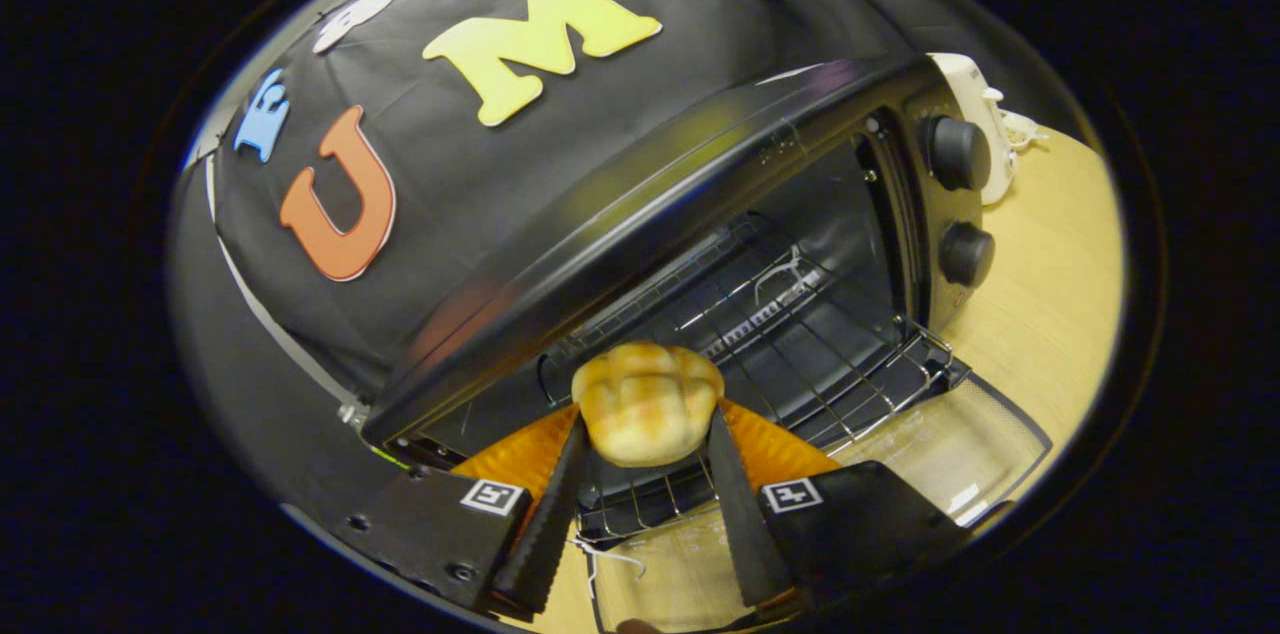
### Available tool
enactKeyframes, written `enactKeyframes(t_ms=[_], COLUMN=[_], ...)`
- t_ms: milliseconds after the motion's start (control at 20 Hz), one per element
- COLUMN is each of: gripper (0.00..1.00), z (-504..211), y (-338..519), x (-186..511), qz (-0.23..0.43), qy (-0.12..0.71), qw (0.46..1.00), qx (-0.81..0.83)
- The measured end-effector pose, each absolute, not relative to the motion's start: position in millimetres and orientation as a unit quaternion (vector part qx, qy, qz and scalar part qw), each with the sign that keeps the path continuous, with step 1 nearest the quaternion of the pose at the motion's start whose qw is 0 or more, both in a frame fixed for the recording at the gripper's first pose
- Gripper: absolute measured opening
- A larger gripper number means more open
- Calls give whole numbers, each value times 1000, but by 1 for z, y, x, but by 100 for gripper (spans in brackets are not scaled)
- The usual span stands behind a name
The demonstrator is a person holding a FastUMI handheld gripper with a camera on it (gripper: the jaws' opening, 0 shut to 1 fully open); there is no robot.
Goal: Open the toaster oven, put the food inside, and close the toaster oven door.
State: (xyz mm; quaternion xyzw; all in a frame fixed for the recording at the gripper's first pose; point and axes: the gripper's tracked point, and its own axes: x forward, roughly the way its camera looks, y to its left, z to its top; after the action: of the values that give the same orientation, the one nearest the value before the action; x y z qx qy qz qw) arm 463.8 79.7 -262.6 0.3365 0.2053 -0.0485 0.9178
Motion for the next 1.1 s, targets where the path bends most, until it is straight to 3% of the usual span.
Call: enactKeyframes(t_ms=[300,1100], gripper=[100,100], z=[-246,-210], y=[75,101], x=[457,264], qz=[-55,51], qy=[166,169], qw=[928,975], qx=[328,137])
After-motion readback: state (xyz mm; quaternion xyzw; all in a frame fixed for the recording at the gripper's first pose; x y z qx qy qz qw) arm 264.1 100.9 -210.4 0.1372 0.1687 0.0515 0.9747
